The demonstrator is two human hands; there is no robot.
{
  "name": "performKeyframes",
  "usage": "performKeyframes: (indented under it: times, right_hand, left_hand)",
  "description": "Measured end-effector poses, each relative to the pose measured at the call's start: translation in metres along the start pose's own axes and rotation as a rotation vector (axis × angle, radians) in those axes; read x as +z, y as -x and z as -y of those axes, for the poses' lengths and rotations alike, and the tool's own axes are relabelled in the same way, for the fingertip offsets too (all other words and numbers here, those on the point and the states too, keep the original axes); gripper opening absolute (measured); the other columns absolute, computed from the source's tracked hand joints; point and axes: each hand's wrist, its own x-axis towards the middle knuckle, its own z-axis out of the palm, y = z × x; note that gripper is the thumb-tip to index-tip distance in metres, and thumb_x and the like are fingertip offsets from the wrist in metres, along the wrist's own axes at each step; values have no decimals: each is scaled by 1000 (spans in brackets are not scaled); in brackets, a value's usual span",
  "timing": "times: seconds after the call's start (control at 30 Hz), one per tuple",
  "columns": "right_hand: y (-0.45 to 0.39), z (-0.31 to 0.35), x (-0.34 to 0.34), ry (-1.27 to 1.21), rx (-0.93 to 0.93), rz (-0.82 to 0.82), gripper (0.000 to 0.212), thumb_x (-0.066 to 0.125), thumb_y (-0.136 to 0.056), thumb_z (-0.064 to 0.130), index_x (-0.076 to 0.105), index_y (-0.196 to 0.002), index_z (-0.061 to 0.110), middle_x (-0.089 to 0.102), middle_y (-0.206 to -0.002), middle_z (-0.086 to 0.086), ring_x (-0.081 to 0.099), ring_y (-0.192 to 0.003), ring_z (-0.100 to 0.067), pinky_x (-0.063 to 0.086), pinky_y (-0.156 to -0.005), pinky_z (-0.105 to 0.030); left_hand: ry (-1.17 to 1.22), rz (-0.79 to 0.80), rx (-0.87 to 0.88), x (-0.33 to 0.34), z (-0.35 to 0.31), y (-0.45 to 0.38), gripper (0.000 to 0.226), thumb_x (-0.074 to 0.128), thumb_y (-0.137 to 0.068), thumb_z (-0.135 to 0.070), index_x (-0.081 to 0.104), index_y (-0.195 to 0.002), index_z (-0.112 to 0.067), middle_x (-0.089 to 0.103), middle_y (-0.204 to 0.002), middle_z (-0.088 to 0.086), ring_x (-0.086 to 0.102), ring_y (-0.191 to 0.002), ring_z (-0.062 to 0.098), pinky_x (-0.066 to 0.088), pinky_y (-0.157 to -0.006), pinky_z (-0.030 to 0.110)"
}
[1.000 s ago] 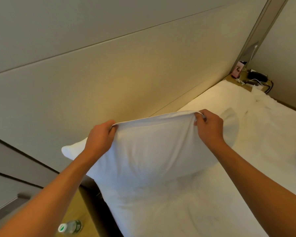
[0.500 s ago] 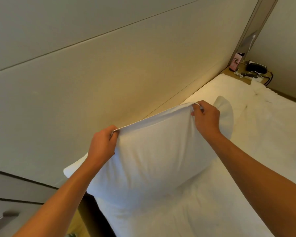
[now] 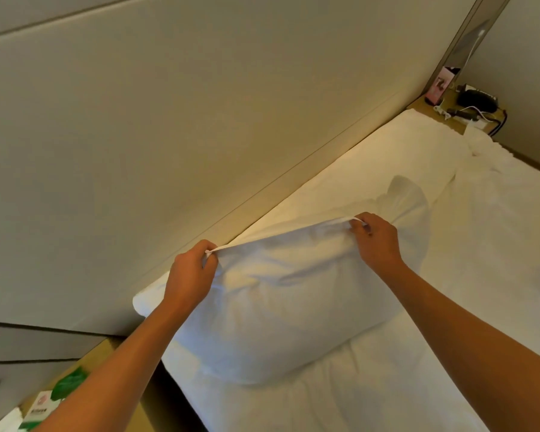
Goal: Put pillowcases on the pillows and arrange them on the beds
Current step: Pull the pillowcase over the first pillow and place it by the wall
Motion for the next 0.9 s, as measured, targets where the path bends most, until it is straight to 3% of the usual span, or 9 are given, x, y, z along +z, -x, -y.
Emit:
performKeyframes:
  times: [0.2, 0.37, 0.47, 0.6, 0.77, 0.83, 0.9]
  right_hand:
    - [-10, 4, 6, 30, -10, -8, 30, 55, -106, 35, 72, -114, 11, 73, -108, -9, 67, -99, -28, 46, -86, -31]
    - [-43, 38, 5, 80, -63, -53, 35, 50, -109, 35, 70, -117, 8, 73, -113, -12, 67, -101, -30, 44, -87, -29]
    - [-65, 64, 7, 117, -102, -76, 34, 48, -110, 31, 69, -103, 6, 72, -101, -13, 66, -91, -30, 44, -81, -32]
    - [-89, 101, 7, 107, -127, -124, 33, 47, -109, 31, 67, -99, 7, 67, -95, -8, 59, -86, -25, 41, -80, -31]
    - [-117, 153, 13, -21, -193, -186, 32, 47, -106, 29, 59, -86, 6, 59, -82, -7, 52, -76, -22, 38, -66, -34]
    - [-121, 164, 23, -70, -230, -144, 28, 49, -106, 28, 62, -93, 7, 62, -92, -8, 57, -85, -24, 42, -71, -33]
    - [-117, 161, 40, -64, -317, -55, 23, 53, -107, 21, 68, -117, 7, 64, -125, -14, 60, -119, -30, 44, -97, -32]
  left_hand:
    - [-37, 54, 21, 6, 11, -9, 19, 52, -105, -24, 69, -101, -17, 69, -85, 3, 62, -75, 20, 45, -70, 27]
    - [-50, -7, 4, 1, -1, -27, 25, 49, -106, -22, 63, -86, -17, 63, -71, 5, 59, -64, 22, 51, -62, 36]
    - [-27, -51, -13, -15, -12, -41, 26, 48, -106, -23, 66, -90, -12, 61, -71, 3, 62, -65, 24, 60, -65, 46]
    - [-26, -95, -7, -43, -21, -58, 30, 46, -107, -24, 63, -85, -13, 64, -72, 8, 66, -66, 31, 58, -66, 49]
    - [-1, -238, 27, -78, -19, -82, 31, 45, -105, -22, 57, -79, -11, 60, -68, 9, 65, -64, 34, 55, -63, 53]
    - [5, -286, 10, -82, -14, -89, 28, 45, -104, -21, 60, -83, -10, 62, -71, 10, 64, -70, 34, 54, -63, 51]
    - [0, -292, 14, -74, -9, -87, 17, 52, -101, -20, 66, -102, -12, 71, -93, 12, 66, -89, 33, 52, -75, 45]
